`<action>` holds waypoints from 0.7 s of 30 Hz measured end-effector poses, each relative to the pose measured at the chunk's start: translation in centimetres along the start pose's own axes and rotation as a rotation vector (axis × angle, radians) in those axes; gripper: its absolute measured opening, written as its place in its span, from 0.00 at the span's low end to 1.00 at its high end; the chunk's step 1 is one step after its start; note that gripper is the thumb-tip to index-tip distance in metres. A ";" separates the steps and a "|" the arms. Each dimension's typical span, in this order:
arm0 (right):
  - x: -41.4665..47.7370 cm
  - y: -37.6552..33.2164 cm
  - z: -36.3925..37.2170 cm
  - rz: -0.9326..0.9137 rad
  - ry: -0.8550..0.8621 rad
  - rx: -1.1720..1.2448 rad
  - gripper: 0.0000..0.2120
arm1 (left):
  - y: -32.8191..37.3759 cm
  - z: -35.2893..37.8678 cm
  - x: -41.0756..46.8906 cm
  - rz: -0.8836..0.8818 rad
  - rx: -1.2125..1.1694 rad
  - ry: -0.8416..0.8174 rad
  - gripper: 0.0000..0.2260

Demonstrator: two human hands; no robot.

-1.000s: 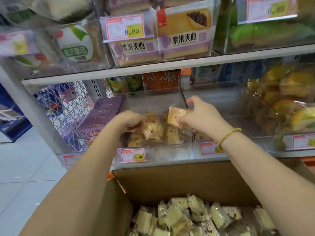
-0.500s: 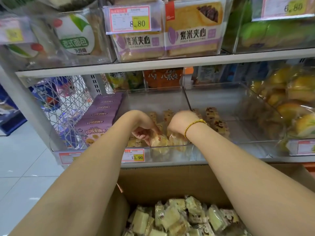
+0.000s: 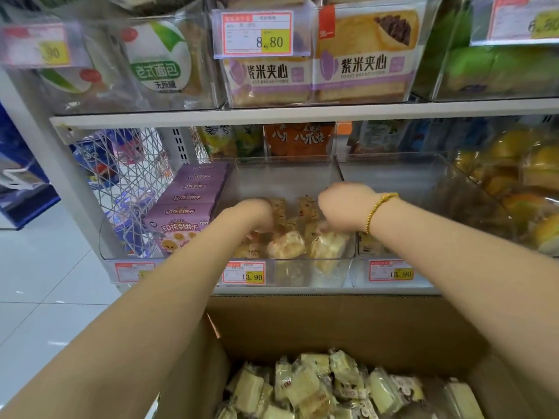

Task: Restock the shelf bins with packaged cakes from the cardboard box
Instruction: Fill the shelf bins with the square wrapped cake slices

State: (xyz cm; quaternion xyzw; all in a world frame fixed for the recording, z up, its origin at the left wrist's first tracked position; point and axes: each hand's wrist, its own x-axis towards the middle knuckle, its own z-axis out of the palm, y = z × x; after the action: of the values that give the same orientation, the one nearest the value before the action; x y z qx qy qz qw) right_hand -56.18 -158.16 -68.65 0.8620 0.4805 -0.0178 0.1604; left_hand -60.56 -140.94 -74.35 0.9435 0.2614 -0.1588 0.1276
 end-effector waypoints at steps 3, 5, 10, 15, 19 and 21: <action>-0.2 0.3 -0.3 -0.233 -0.233 0.050 0.16 | -0.3 0.2 -1.6 0.338 -0.020 -0.046 0.25; -0.3 0.4 0.1 -0.263 -0.258 -0.041 0.22 | -0.4 0.3 -2.2 0.386 -0.034 -0.110 0.24; 0.6 0.3 2.6 -0.233 -0.151 0.056 0.36 | -0.2 0.2 -2.2 0.319 -0.200 -0.208 0.25; 1.7 0.4 4.0 -0.192 -0.180 -0.073 0.24 | 0.3 0.4 -1.6 0.353 0.028 -0.198 0.25; 2.3 0.3 4.3 -0.203 -0.161 -0.103 0.19 | -0.4 0.9 -1.3 0.356 0.114 -0.170 0.21; 2.4 0.5 3.9 -0.225 -0.195 0.005 0.20 | -0.5 1.1 -1.3 0.361 0.072 -0.153 0.17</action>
State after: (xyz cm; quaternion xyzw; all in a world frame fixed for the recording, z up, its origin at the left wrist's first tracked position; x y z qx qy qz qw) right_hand -53.99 -157.57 -72.66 0.7972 0.5563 -0.1205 0.2014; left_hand -62.15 -141.45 -74.97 0.9641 0.0717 -0.2138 0.1399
